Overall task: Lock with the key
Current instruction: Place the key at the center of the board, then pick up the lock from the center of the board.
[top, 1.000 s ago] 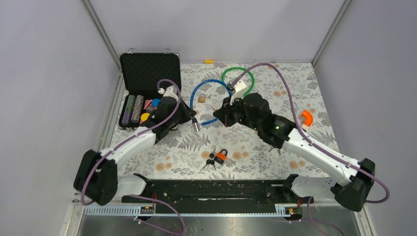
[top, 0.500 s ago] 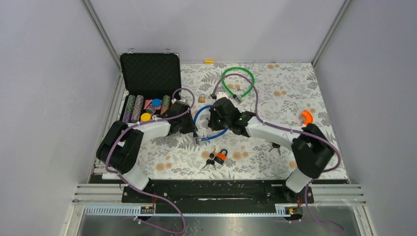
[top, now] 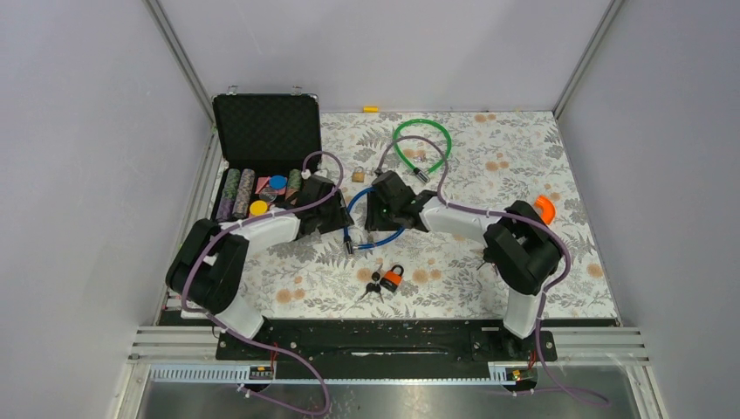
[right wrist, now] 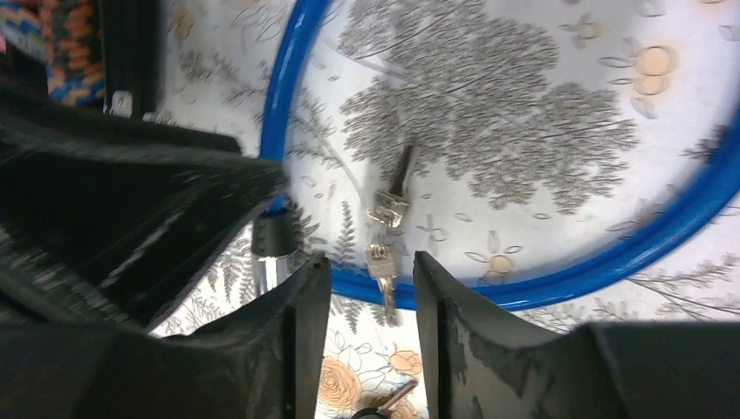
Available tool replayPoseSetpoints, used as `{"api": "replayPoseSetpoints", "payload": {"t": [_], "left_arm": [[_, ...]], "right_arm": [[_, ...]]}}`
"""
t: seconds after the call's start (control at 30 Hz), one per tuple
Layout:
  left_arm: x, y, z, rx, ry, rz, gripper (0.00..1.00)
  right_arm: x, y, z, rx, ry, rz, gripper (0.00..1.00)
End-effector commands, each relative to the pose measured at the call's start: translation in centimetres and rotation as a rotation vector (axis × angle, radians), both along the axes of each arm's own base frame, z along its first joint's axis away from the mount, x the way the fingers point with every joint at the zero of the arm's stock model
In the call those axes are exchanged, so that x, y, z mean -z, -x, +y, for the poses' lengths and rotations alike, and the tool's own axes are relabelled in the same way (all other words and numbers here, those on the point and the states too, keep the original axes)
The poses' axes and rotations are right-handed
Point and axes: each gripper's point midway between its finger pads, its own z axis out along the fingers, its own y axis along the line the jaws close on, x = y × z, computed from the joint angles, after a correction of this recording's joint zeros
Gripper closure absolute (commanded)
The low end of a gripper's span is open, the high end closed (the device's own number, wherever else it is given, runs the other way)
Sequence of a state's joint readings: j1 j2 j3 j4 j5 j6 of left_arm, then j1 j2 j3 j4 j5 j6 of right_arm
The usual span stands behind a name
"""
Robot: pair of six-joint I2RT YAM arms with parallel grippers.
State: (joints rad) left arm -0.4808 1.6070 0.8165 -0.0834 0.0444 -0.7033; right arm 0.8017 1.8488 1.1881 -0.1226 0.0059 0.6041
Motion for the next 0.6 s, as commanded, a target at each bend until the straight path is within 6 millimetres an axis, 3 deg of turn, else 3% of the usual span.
{"api": "replayPoseSetpoints", "payload": {"t": [0.0,0.13,0.23,0.33,0.43,0.57], "left_arm": [[-3.9,-1.4,0.7,-0.041,-0.001,-0.123,0.54],[-6.1,-1.3,0.9,-0.047,0.023,-0.174,0.53],[-8.0,-1.0,1.1,-0.045,0.038,-0.213,0.51],[-10.3,-0.5,1.2,-0.040,0.073,-0.264,0.45],[-11.7,0.1,1.3,-0.035,0.097,-0.296,0.34],[-12.9,0.8,1.7,-0.037,0.107,-0.322,0.12]], "right_arm": [[-2.7,-2.1,-2.7,0.103,-0.030,-0.017,0.50],[-4.1,-2.7,-7.3,0.193,-0.024,-0.035,0.43],[-5.3,-3.0,-13.2,0.323,0.048,-0.089,0.40],[-6.0,-2.6,-20.0,0.507,0.170,-0.153,0.27],[-5.5,-1.6,-25.4,0.670,0.249,-0.157,0.13],[-3.7,0.0,-31.3,0.910,0.310,-0.061,0.04]]}}
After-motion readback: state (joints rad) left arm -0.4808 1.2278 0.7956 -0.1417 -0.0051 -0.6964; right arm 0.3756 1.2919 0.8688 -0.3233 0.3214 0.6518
